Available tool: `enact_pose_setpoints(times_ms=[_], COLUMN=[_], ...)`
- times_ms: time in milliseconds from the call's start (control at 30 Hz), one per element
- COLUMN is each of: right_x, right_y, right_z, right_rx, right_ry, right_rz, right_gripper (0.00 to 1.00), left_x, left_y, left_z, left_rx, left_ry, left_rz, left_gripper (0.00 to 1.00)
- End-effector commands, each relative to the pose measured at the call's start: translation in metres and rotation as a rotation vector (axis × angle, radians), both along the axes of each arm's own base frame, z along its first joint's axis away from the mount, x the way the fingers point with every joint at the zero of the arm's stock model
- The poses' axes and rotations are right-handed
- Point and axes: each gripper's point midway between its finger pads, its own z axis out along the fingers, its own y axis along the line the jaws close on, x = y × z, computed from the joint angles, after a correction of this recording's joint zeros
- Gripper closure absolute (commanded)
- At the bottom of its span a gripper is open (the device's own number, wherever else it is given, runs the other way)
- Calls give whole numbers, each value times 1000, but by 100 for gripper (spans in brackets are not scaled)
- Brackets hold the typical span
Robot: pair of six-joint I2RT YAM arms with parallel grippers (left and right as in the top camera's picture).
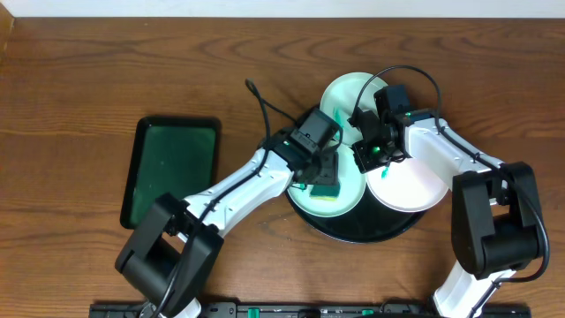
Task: Clean dirty plates on tray and stack at the side
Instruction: 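Scrub the front green plate with the sponge in the left gripper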
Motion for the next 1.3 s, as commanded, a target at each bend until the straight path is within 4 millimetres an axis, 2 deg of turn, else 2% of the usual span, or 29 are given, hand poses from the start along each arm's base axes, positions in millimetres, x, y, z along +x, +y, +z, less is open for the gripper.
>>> enact_pose_setpoints(times_ms=[0,233,367,500,533,633,800,900,1033,1133,1267], right_x=[-3,-3,-3,-3,-3,-3,-3,-3,-3,-3,-3], right_y=[3,2,2,2,2,2,2,2,2,2,2], right_z=[-3,-3,-3,-3,-3,-3,-3,-3,-3,-3,-3], right_rx=[23,23,23,23,23,23,23,23,23,23,23], right_ry=[15,15,15,15,15,15,15,15,15,15,15], right_rz=[7,7,7,7,7,7,7,7,7,7,7], right_gripper=[99,99,99,99,99,99,99,99,99,99,99], left_x=[-6,-13,-11,-7,-7,-6,-6,-5,-9,-10,-6], left_y=[-5,-11,-4,2,1,1,0,-1,1,3,1], left_z=[-6,-22,-40,-45,-44,-44,-44,-43,-45,-46,-42], left_rx=[11,35,94,124,123,121,119,112,113,117,110], left_ry=[-2,19,25,14,13,11,9,8,38,45,28], left_rz=[-27,-49,-30,-4,-4,-4,-4,5,54,62,47], left_gripper=[34,34,34,34,37,55,59,70,69,38,36])
